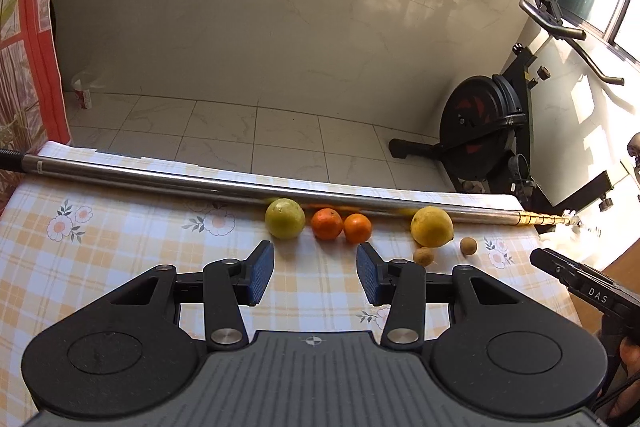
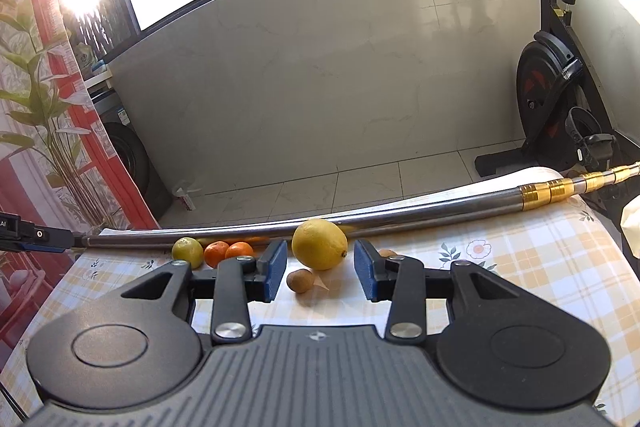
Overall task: Organize fruits
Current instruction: 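Grasp a tangerine with the left tool while the right tool grasps a brown kiwi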
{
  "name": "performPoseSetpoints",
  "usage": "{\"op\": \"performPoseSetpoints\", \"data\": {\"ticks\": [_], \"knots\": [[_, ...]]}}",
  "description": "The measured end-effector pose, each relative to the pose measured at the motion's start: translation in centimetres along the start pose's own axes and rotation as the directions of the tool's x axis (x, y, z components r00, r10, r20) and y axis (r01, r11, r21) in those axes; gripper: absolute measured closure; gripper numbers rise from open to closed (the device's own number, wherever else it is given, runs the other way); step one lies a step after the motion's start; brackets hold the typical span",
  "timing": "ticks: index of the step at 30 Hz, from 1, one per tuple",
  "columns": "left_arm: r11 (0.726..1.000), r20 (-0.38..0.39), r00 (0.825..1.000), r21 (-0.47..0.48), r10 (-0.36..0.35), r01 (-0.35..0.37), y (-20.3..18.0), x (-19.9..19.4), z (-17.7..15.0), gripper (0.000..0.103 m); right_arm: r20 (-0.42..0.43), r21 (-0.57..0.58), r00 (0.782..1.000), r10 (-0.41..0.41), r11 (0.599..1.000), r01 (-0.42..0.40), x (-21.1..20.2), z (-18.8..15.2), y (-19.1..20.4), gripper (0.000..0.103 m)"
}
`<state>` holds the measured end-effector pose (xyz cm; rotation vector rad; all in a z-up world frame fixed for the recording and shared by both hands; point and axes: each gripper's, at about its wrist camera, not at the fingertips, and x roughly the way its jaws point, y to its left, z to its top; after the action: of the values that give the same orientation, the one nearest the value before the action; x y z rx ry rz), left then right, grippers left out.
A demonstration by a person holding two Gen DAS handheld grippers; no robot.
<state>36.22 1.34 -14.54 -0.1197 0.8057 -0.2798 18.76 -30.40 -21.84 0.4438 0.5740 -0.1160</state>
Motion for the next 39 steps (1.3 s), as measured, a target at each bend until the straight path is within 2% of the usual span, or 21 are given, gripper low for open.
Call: {"op": "performPoseSetpoints", "data": {"ticks": [7, 11, 14, 16, 20, 26, 29, 32, 34, 35, 39], "knots": [[0.993, 0.033, 0.999, 0.121, 0.0, -0.004, -2.1, 3.9, 1.0, 0.055, -0.048, 0.042, 0.999, -0.021, 0.999, 0.023, 4.8, -0.8, -2.3, 0.062], [0.962, 0.101, 0.994, 0.265, 0.043, -0.069, -3.4, 6.6, 0.5, 0.055, -0.053, -0.003, 0.996, -0.066, 0.998, 0.066, 6.7, -1.5, -3.2, 0.062], [0.945, 0.084, 0.996, 0.32, 0.037, -0.062, -4.0, 8.7, 0.1, 0.055, -0.041, -0.066, 0.994, -0.102, 0.993, 0.099, 7.7, -2.2, -3.3, 0.062], [0.945, 0.062, 0.998, 0.324, 0.029, -0.048, -4.0, 9.7, -0.1, 0.055, -0.022, -0.127, 0.992, -0.126, 0.984, 0.122, 8.2, -2.9, -2.8, 0.062], [0.949, 0.044, 0.999, 0.314, 0.021, -0.034, -4.0, 11.1, 0.0, 0.055, -0.005, -0.172, 0.995, -0.105, 0.98, 0.102, 9.4, -4.0, -2.3, 0.062], [0.954, 0.033, 0.999, 0.298, 0.024, -0.033, -3.6, 12.1, 0.0, 0.055, 0.002, -0.142, 0.995, -0.1, 0.985, 0.099, 10.7, -4.2, -2.9, 0.062], [0.956, 0.029, 0.999, 0.29, 0.033, -0.04, -3.7, 12.7, 0.2, 0.055, 0.009, -0.147, 0.992, -0.124, 0.981, 0.124, 11.3, -3.7, -3.1, 0.062], [0.958, 0.026, 0.999, 0.284, 0.036, -0.042, -3.7, 13.0, 0.3, 0.055, -0.014, -0.099, 0.99, -0.137, 0.986, 0.135, 12.1, -3.3, -3.9, 0.062], [0.958, 0.027, 0.999, 0.282, 0.039, -0.045, -3.8, 13.2, 0.3, 0.055, -0.064, -0.072, 0.99, -0.123, 0.99, 0.118, 12.6, -3.2, -4.5, 0.062], [0.958, 0.026, 0.999, 0.282, 0.039, -0.045, -3.7, 13.3, 0.2, 0.055, -0.063, -0.067, 0.991, -0.117, 0.991, 0.113, 12.6, -3.3, -4.6, 0.062], [0.954, 0.028, 0.999, 0.294, 0.044, -0.051, -4.0, 13.7, 0.1, 0.055, -0.053, -0.065, 0.991, -0.126, 0.99, 0.122, 12.3, -3.5, -4.5, 0.073]]}}
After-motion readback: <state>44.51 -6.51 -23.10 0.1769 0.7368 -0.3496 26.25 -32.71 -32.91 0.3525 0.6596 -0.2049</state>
